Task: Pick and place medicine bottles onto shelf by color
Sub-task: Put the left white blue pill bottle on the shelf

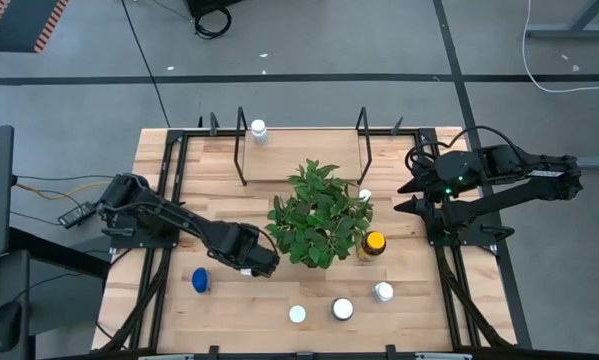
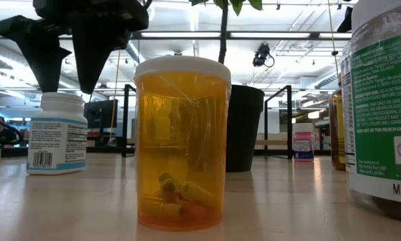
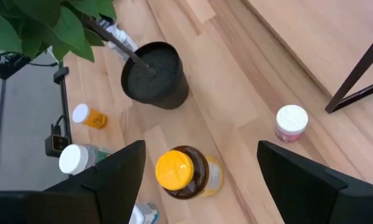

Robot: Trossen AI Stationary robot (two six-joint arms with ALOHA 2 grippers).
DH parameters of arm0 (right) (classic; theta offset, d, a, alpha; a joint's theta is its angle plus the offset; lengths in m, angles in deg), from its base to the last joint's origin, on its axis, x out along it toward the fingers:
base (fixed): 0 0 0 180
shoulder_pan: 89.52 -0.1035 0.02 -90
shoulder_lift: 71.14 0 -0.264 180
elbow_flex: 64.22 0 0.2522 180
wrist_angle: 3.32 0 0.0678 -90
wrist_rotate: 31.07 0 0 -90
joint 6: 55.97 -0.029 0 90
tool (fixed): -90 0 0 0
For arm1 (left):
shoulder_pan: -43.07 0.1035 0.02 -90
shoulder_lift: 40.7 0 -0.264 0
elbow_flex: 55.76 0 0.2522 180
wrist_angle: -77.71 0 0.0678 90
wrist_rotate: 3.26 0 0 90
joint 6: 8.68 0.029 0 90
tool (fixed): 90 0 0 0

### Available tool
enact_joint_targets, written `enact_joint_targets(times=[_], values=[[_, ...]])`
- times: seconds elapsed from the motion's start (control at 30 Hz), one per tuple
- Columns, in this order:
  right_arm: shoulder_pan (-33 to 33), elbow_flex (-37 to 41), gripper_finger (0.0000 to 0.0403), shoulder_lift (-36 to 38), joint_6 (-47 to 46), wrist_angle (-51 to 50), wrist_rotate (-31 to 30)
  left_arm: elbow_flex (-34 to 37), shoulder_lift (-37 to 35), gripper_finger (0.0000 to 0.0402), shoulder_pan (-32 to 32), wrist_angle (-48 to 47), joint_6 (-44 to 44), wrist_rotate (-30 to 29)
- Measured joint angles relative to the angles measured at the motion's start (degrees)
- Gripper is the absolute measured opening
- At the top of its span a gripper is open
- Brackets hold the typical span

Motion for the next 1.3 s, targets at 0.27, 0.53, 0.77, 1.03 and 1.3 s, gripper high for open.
enact_joint_targets(times=[0.27, 0.53, 0.77, 1.03, 1.3], values=[[0.0, 0.0, 0.0316, 0.0, 0.0, -0.4, 0.0, 0.0, 2.4, 0.0282, 0.5, 2.3, 0.3, 0.2], [0.0, 0.0, 0.0316, 0.0, 0.0, -1.1, 0.0, 0.0, 2.4, 0.0262, 0.9, 0.8, 1.2, 0.8], [0.0, 0.0, 0.0316, 0.0, 0.0, -1.3, 0.0, 0.0, 2.4, 0.0223, 0.8, 1.2, 2.5, 1.6], [0.0, 0.0, 0.0316, 0.0, -0.1, -1.3, -0.2, 0.0, 2.3, 0.017, 2.3, 1.2, 13.0, 2.4], [0.0, 0.0, 0.0316, 0.0, -2.2, -1.3, -0.2, 0.0, -2.7, 0.017, 10.7, -5.1, 35.6, 4.3]])
